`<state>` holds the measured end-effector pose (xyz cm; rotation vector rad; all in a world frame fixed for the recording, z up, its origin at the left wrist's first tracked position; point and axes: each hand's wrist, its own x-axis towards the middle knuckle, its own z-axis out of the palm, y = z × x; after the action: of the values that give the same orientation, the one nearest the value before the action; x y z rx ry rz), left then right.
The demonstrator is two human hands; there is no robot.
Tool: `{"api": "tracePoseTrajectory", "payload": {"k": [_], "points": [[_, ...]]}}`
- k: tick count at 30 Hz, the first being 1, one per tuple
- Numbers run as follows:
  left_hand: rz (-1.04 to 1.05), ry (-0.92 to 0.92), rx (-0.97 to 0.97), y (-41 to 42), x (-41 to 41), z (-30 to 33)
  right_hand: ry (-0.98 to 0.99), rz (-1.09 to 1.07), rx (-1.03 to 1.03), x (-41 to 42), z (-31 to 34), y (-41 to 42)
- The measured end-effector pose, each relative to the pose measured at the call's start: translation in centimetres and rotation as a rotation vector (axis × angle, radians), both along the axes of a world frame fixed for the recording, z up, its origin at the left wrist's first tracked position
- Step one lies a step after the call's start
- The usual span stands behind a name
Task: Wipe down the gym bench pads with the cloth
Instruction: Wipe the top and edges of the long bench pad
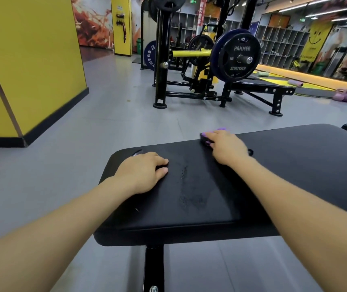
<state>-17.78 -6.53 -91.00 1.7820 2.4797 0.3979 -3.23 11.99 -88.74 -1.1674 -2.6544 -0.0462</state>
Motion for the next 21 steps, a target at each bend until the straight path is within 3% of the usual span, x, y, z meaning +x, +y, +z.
{"api": "tracePoseTrajectory", "payload": {"k": [7,9,14,21], "points": [[0.020,0.037,-0.015,-0.2,0.5,0.3,-0.023,0.401,-0.130,-1.0,-0.7,-5.7],[0.025,0.019,-0.012,-0.2,0.6,0.3,-0.009,0.390,-0.168,0.6,-0.1,-3.7],[0.033,-0.007,-0.011,-0.1,0.5,0.1,-0.034,0.003,-0.031,2.8,0.6,0.4],[0.033,-0.008,-0.037,-0.2,0.7,0.6,0.002,0.387,-0.078,-0.4,-1.4,-7.6]]}}
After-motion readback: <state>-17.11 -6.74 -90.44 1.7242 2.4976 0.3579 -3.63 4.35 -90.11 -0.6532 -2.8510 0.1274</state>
